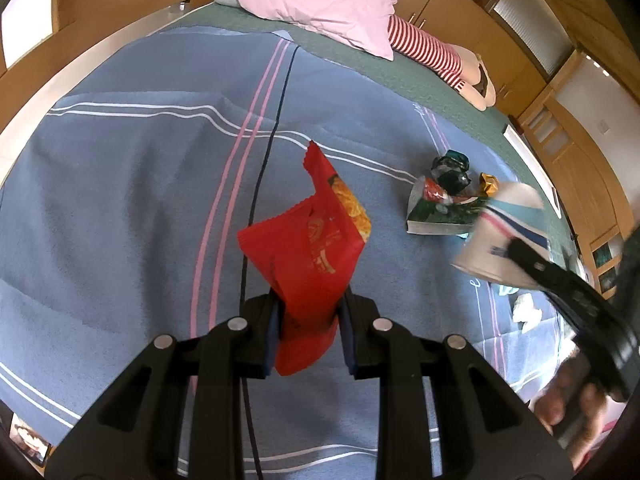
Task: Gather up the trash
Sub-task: 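Carry the red packet and paper cup over the white bag and open both tools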
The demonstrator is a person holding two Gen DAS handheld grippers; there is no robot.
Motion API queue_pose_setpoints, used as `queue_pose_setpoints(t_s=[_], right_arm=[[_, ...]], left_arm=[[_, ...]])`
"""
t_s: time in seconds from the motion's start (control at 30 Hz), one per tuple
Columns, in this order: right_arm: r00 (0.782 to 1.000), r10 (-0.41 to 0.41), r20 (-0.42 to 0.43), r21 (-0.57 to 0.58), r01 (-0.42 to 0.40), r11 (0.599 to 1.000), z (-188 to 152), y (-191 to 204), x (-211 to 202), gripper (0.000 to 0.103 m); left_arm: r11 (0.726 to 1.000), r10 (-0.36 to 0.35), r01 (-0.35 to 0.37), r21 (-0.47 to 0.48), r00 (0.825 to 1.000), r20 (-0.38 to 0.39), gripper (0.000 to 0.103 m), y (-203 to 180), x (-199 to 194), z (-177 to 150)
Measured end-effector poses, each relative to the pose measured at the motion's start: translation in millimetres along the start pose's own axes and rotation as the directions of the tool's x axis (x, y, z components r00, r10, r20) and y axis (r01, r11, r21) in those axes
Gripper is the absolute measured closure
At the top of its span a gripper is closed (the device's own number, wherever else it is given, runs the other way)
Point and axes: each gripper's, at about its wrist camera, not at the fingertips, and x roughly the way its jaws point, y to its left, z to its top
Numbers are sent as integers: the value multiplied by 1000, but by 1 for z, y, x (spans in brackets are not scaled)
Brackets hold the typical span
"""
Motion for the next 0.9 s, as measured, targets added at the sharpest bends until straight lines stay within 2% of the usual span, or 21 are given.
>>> queue_pose_setpoints(t_s=[0.23,0.37,0.53,0.67,0.8,0.9], right_arm=[[999,-18,50,11,18,1000,-8,-47,-92,89],[994,-88,68,-21,90,996,-26,-75,-158,89],[978,-201,54,-23,202,979,-62,-106,-218,89],[970,-242,14,17,242,970,-95,-132,-241,89],[966,-253,-52,44,256,966,-127,-154,-247,89],[954,-275,-118,61,283,957,-151,-167,-241,89]], left_arm=[[998,-22,22,56,1000,1,78,-14,3,-3],[997,-14,14,74,1000,1,79,-19,4,-7],[996,1,-2,93,1000,5,79,-25,4,-12],[992,14,-14,123,1000,8,79,-35,3,-25],[986,17,-22,164,999,31,79,-49,-6,-48],[981,7,-18,192,998,55,79,-58,-16,-65]])
